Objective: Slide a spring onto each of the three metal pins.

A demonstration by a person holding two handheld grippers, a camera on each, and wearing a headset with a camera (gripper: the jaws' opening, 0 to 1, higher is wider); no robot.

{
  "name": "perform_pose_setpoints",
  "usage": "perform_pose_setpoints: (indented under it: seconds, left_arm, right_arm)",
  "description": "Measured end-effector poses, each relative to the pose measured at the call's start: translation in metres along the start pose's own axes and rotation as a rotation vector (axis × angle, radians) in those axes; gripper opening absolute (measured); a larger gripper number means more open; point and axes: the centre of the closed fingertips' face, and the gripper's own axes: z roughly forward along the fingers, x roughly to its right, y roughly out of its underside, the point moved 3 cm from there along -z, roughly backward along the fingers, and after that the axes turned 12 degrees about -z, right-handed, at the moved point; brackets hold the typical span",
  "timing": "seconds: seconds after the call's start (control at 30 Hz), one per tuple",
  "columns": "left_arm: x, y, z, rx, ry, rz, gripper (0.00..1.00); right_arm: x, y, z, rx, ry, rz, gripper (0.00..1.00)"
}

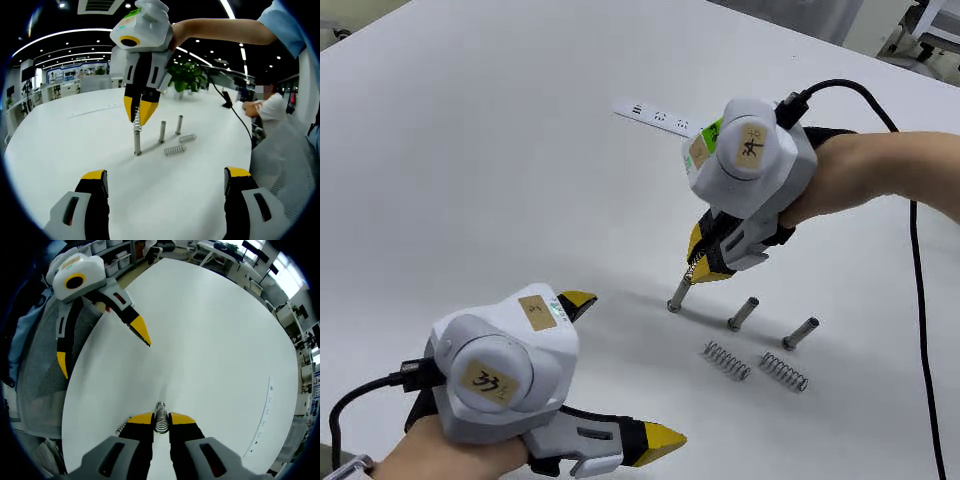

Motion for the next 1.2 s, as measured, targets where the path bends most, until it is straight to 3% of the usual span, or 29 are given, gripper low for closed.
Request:
perform_pose_setpoints:
  seconds: [0.63, 1.2]
  left_arm:
    - [0.000, 0.005, 0.002, -0.023, 0.018, -0.008, 0.96]
    - [0.000, 0.007, 0.002, -0.031, 0.018, -0.014, 0.96]
  right_arm:
    - [0.000, -0.003, 0.000, 0.021, -0.006, 0.018, 0.12]
    - [-0.001, -0.001, 0.010, -0.017, -0.021, -0.016, 0.13]
